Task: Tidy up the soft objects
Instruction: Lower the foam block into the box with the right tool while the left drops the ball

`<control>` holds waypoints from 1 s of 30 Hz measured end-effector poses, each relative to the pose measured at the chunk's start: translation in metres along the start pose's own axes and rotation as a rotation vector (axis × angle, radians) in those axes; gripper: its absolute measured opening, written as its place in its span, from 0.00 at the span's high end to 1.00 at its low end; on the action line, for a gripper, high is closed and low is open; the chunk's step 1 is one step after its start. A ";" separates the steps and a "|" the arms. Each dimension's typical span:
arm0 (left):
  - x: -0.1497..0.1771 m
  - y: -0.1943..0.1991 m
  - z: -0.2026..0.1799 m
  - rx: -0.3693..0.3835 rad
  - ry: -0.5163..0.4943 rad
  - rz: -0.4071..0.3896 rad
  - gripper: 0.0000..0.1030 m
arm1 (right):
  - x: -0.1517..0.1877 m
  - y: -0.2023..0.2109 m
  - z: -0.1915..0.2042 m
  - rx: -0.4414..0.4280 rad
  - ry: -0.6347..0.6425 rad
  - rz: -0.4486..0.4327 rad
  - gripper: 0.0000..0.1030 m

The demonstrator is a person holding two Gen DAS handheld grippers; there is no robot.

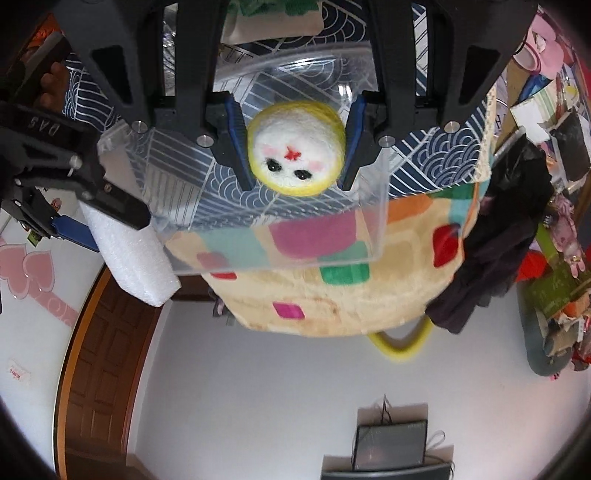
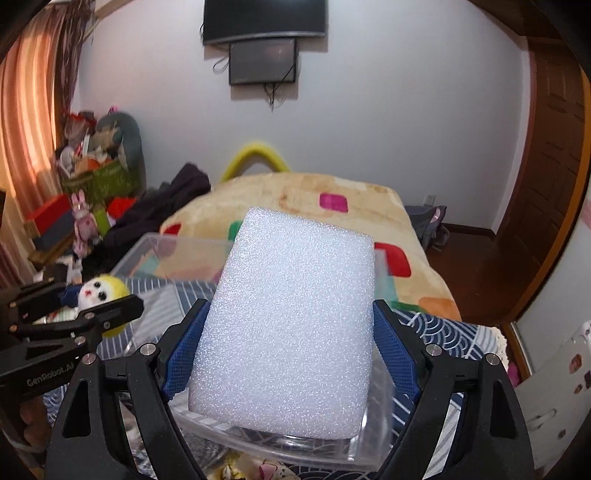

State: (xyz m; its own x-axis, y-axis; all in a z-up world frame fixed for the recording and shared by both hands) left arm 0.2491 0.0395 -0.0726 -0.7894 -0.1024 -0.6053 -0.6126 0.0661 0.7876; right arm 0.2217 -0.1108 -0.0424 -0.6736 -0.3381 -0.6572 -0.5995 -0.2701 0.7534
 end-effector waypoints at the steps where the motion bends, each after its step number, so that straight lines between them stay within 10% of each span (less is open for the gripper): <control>1: 0.000 -0.005 0.000 0.005 -0.001 0.012 0.57 | 0.000 -0.003 0.001 0.001 0.012 0.013 0.19; 20: 0.003 -0.035 -0.005 -0.021 -0.023 0.113 0.53 | -0.006 -0.022 0.004 0.010 0.091 0.125 0.18; 30: 0.003 -0.004 -0.001 -0.012 -0.014 0.045 0.27 | -0.008 0.010 0.001 -0.022 0.055 0.029 0.14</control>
State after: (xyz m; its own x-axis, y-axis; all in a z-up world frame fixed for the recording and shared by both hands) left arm 0.2496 0.0375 -0.0778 -0.8168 -0.0861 -0.5704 -0.5757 0.0579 0.8156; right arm 0.2210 -0.1096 -0.0295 -0.6655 -0.3947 -0.6335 -0.5703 -0.2788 0.7727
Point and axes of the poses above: each gripper's, at about its wrist camera, not at the fingertips, and y roughly against the way its jaws point, z to its left, x to its underside, the point moved 1 cm from there along -y, roughly the way its jaws point, and after that the axes turned 12 degrees about z, right-handed, at the moved point
